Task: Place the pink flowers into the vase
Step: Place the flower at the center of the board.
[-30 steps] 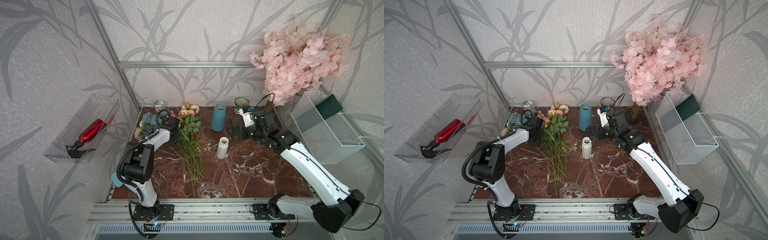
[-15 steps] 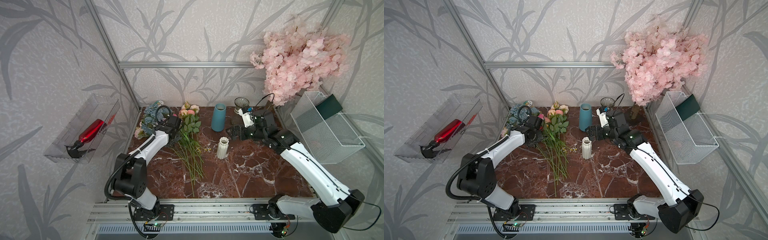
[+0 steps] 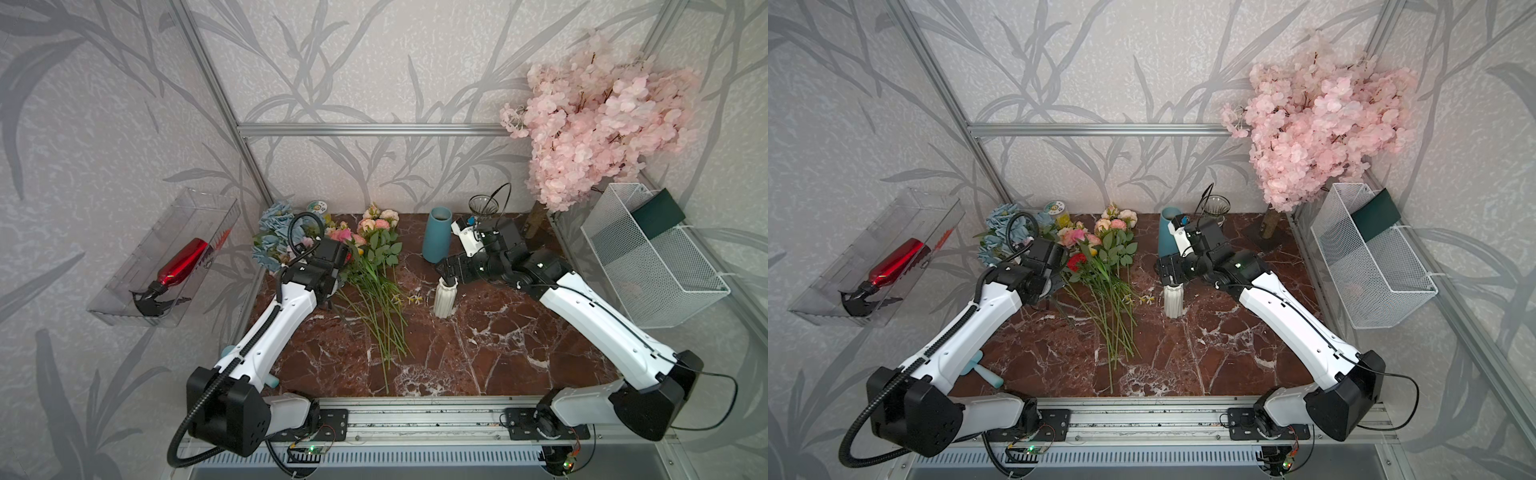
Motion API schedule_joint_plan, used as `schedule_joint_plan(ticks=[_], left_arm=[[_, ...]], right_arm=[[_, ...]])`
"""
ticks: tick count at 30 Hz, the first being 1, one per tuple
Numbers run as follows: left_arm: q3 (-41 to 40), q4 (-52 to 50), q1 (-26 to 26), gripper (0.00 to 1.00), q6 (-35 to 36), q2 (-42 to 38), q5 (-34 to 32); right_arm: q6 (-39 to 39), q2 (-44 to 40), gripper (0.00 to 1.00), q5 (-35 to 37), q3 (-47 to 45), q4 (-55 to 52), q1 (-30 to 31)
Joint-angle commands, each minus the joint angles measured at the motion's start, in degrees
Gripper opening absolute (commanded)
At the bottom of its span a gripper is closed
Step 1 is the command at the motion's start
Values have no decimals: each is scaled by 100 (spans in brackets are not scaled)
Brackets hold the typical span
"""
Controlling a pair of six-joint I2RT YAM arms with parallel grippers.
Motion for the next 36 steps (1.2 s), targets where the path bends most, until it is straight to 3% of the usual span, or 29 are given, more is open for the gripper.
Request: schedule_joint_plan(ticks=[1,13,24,28,36], left_arm=[[-238,-210,17,0,1,-273,-32],[-1812,633,277,0,-270,-1076,569],[-2743,1567,766,0,-437,-1018,914],[-3142,2374,926,0,-447,-978,1267],[-3313,3189,1000,0,-496,-483,1763]], right_arm=[[-208,373,87,111,474,-255,340],[-433,2410,57,-183,1947,-509,1354],[-548,3712,56,-690,2786,-356,1704],[-650,4236,56,-724,3225,-374,1854],[-738,4898,57,-816,3840,-481,1903]])
